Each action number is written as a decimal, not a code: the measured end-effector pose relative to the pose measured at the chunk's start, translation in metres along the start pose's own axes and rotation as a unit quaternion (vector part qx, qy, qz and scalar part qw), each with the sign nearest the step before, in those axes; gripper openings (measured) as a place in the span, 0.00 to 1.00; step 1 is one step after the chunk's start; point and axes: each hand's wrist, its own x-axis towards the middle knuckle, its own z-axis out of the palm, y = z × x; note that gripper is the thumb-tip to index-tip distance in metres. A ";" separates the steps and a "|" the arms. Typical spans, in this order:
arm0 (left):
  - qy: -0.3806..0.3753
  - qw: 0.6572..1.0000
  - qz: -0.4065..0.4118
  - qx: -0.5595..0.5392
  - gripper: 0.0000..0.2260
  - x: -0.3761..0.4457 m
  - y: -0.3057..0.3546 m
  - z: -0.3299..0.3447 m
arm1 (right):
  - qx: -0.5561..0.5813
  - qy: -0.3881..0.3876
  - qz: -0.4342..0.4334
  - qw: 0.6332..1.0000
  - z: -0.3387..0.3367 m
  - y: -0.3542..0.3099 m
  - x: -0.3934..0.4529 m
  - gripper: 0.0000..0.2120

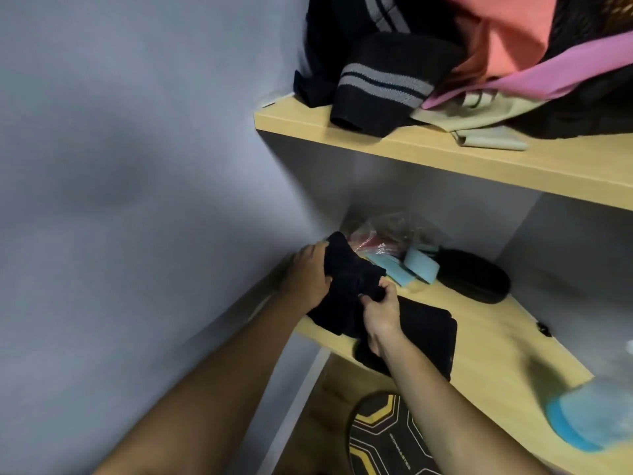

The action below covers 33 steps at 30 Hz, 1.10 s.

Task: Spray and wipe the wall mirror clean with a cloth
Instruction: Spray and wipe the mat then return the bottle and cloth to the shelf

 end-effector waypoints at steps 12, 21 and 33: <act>-0.171 0.968 0.010 0.183 0.28 -0.022 -0.048 0.060 | -0.443 -0.033 -0.185 0.877 0.001 0.025 0.012 0.29; -0.124 0.980 -0.040 0.153 0.26 -0.019 -0.048 0.065 | -0.502 -0.156 -0.128 0.841 0.001 0.035 0.014 0.30; -0.200 0.958 -0.055 0.199 0.36 -0.028 -0.057 0.072 | -0.576 -0.198 -0.140 0.780 0.008 0.046 0.001 0.32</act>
